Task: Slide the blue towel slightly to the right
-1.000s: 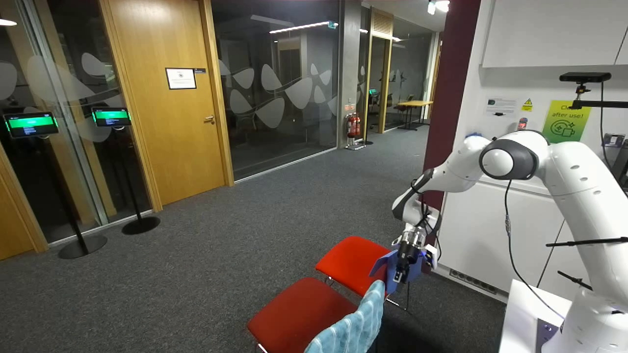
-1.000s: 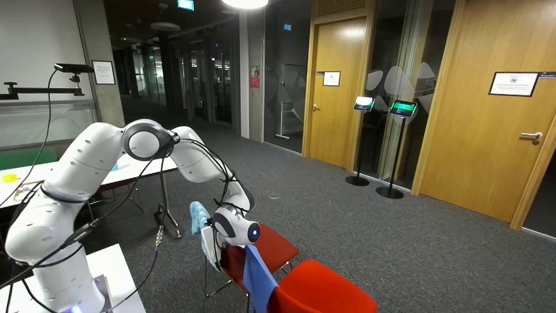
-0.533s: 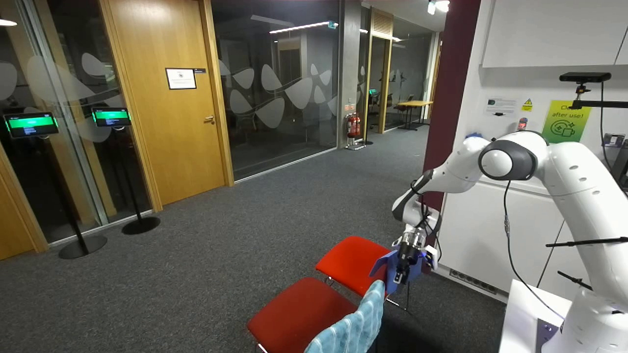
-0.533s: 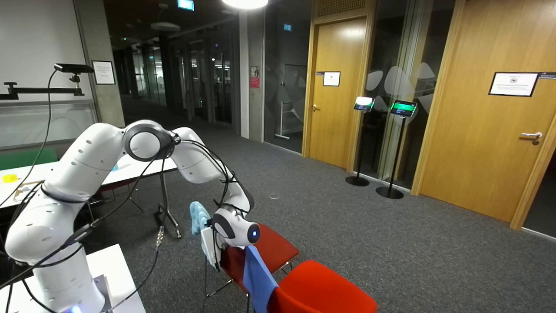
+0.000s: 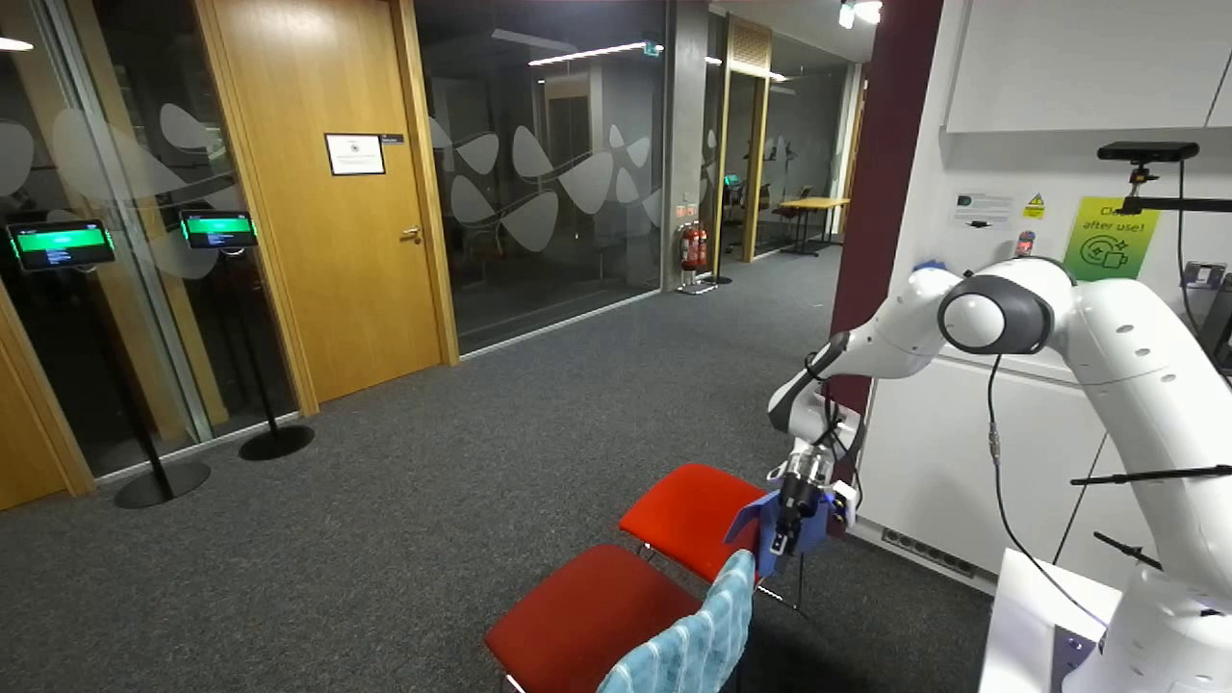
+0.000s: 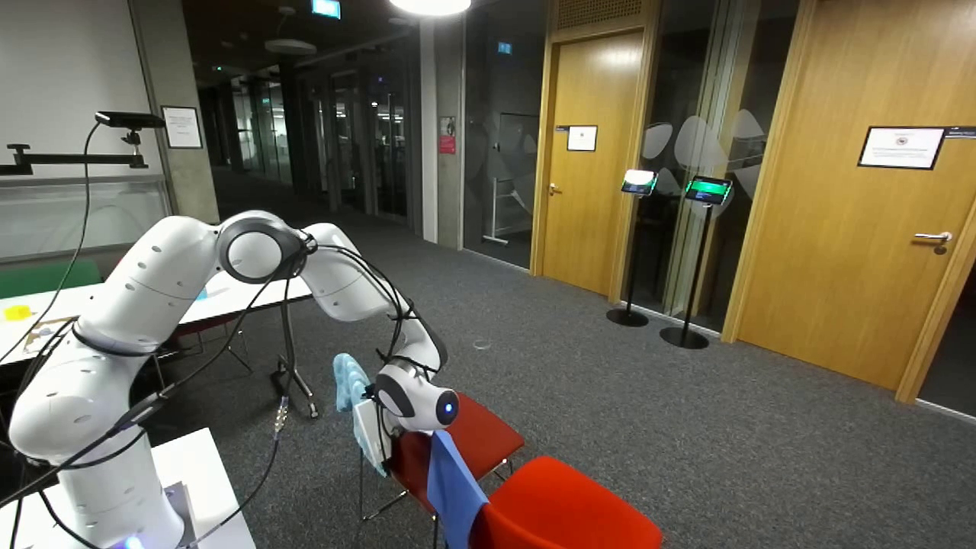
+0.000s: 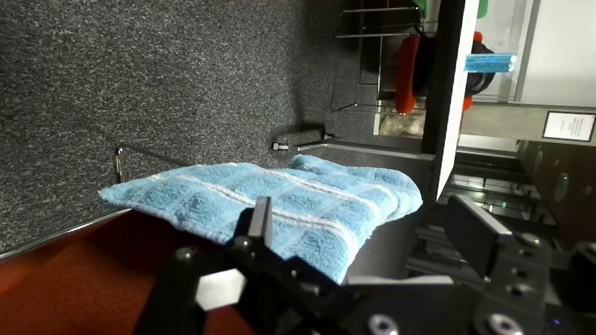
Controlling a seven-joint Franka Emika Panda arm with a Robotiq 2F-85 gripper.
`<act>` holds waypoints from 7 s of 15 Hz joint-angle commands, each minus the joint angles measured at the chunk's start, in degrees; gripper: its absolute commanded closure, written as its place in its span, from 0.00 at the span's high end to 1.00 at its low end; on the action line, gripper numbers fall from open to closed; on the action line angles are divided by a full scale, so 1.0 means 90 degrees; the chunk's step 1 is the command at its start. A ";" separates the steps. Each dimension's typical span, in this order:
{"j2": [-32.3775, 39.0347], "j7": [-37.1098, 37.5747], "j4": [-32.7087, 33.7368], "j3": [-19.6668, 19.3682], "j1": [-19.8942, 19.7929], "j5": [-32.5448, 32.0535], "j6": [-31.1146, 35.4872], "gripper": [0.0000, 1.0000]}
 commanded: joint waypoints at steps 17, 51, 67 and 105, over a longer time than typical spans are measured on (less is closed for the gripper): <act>0.0162 -0.1566 0.0189 0.0141 -0.0159 0.1183 0.0304 1.00; 0.0443 -0.1886 0.0690 0.0129 -0.0195 0.0621 -0.1285 0.01; 0.0482 -0.1864 0.0717 -0.0007 -0.0370 0.0586 -0.1286 0.00; 0.0137 -0.2403 0.0377 -0.0391 -0.0684 0.0765 -0.0360 0.00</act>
